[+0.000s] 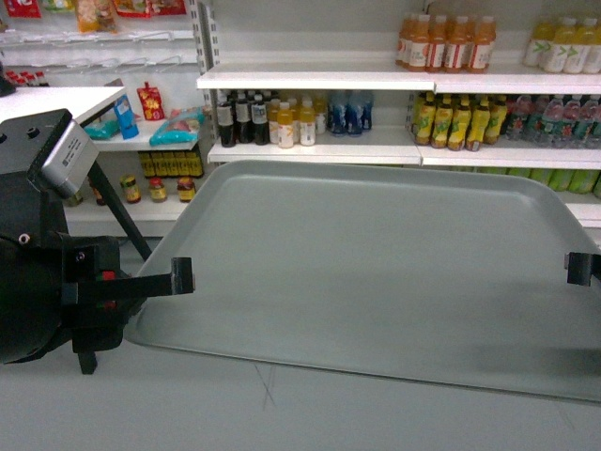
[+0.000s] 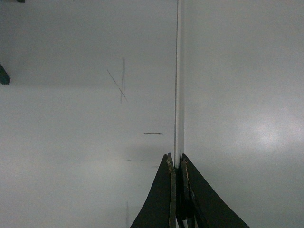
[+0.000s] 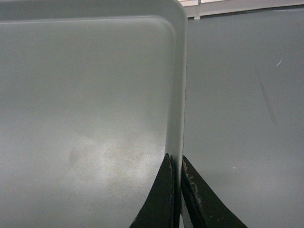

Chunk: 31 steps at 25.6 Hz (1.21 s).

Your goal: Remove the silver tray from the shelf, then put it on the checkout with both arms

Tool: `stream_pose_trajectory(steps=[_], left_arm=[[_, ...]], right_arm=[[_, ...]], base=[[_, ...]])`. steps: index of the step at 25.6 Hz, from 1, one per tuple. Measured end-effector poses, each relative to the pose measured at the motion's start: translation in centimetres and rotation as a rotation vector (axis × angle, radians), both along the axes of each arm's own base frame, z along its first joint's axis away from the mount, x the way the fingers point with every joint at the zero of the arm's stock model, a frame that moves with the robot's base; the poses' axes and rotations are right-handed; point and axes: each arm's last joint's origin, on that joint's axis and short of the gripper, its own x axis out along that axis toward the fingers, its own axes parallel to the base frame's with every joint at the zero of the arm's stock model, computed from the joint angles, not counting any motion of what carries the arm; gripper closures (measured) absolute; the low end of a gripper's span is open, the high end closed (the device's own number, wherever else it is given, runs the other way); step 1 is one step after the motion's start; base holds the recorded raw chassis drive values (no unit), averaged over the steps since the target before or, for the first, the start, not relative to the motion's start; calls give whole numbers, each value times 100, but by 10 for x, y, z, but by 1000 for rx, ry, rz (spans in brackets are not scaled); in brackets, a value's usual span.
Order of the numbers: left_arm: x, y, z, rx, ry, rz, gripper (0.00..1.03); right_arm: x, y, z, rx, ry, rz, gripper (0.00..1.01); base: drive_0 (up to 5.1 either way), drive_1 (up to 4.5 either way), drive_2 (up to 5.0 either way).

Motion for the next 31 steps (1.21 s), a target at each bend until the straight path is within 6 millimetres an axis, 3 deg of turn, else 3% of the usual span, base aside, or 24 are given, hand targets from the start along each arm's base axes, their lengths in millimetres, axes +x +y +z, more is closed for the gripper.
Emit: stream_pose_trajectory(steps=[9, 31], left_arm=[[0, 0, 0, 0, 0, 0, 100], [0, -1, 0, 1, 2, -3, 100]], right_arm=[[0, 0, 0, 0, 0, 0, 98], [0, -1, 0, 1, 2, -2, 98]], base=[[0, 0, 0], [-491, 214, 274]])
